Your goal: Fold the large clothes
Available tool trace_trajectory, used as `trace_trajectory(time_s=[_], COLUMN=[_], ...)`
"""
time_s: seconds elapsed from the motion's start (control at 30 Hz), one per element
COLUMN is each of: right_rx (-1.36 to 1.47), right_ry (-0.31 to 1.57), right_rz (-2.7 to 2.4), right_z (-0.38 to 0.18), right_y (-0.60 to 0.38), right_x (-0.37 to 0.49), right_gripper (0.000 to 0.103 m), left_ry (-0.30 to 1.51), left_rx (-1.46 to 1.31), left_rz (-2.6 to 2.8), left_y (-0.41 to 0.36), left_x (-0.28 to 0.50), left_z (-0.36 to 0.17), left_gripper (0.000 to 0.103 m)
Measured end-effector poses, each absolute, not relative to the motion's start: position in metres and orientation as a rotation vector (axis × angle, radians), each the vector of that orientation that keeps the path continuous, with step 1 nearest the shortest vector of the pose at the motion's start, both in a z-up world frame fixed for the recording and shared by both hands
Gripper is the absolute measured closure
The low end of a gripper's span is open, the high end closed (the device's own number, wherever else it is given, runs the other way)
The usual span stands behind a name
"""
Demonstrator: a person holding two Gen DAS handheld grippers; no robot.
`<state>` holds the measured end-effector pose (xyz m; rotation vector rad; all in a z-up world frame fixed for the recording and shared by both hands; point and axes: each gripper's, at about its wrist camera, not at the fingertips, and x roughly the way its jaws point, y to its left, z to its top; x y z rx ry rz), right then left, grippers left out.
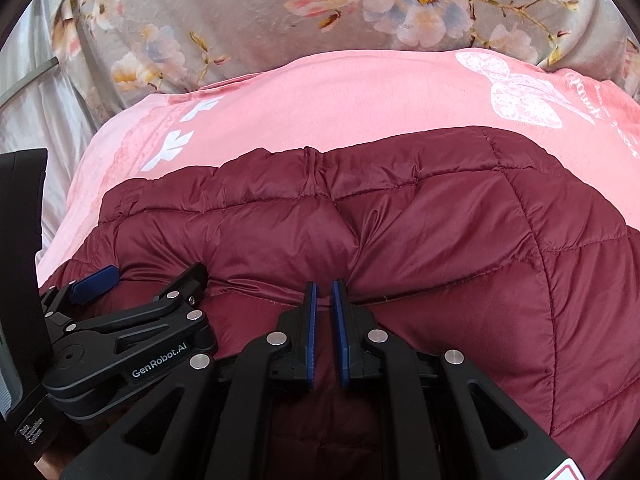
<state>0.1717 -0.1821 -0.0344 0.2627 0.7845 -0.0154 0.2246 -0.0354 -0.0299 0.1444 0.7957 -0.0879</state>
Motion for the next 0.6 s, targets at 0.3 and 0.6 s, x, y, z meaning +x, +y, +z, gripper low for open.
trace_trajectory(time_s=[0.3, 0.6], right_rx=[0.283, 0.184], right_ry=[0.657, 0.697], right_rz=[0.013, 0.082], right_z=[-0.017, -0.02], right_y=[-0.177, -0.13], right_x=[0.124, 0.081], right_gripper=[0.088, 0.088], left_ry=[0.749, 0.751], left_rx=[0.068, 0.018], left_rz=[-0.094, -0.034], left_y=[-0.007, 0.065], left_x=[0.184, 0.118], left_z=[-0.012, -0.003], left_gripper=[0.005, 0.005])
